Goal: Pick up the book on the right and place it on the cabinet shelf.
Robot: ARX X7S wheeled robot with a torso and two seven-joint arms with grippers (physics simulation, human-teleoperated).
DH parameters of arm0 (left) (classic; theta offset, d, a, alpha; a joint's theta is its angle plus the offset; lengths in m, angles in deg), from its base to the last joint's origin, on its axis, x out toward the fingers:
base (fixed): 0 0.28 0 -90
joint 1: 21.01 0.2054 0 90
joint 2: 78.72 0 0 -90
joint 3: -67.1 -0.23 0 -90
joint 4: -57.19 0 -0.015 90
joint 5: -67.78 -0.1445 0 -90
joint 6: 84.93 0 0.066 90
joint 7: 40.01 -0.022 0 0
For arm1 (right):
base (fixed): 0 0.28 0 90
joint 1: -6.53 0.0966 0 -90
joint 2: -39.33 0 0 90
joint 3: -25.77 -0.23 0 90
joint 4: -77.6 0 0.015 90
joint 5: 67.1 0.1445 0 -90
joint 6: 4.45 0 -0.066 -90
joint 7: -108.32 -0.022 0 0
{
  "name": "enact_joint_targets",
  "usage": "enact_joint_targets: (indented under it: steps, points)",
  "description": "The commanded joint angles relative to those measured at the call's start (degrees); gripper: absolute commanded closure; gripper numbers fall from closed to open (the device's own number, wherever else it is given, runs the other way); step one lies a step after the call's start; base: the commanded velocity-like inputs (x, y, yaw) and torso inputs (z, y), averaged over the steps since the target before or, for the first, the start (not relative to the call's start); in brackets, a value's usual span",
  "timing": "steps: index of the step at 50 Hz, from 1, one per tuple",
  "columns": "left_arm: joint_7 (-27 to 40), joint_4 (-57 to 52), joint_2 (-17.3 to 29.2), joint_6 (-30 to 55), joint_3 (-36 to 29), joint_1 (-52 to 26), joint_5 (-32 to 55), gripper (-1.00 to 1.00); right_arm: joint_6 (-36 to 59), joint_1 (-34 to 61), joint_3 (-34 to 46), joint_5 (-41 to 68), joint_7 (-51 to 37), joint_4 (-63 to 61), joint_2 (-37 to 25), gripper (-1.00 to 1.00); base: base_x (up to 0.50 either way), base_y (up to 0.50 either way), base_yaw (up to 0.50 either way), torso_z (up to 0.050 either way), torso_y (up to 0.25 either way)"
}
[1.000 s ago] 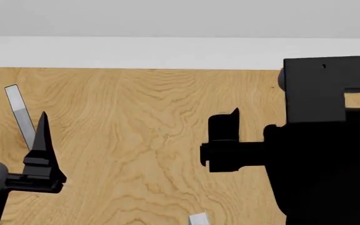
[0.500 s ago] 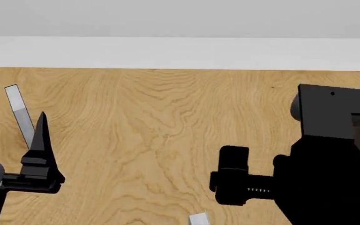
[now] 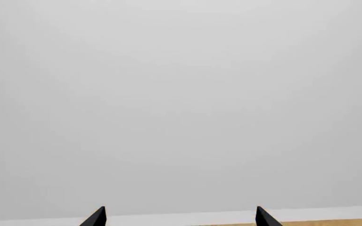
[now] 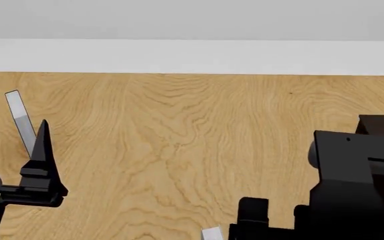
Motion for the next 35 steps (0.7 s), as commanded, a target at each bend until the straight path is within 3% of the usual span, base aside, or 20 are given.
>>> enact_joint_targets:
  steps: [1,35]
  points:
    - [0.3,-0.3,0.3,-0.1,-0.1,0.1,0.4,-1.0,-2.5,-1.3,2.8,0.9,0.8,-1.8,-3.0,-1.0,0.0,0.0,0.0,0.0,0.0]
    - [1.2,0.0,1.1,-0.3,-0.4,-0.3,1.1,-1.0,-4.0,-6.7,2.3,-8.2,10.9,2.9,-3.5,-1.0,0.0,0.0,0.0,0.0,0.0]
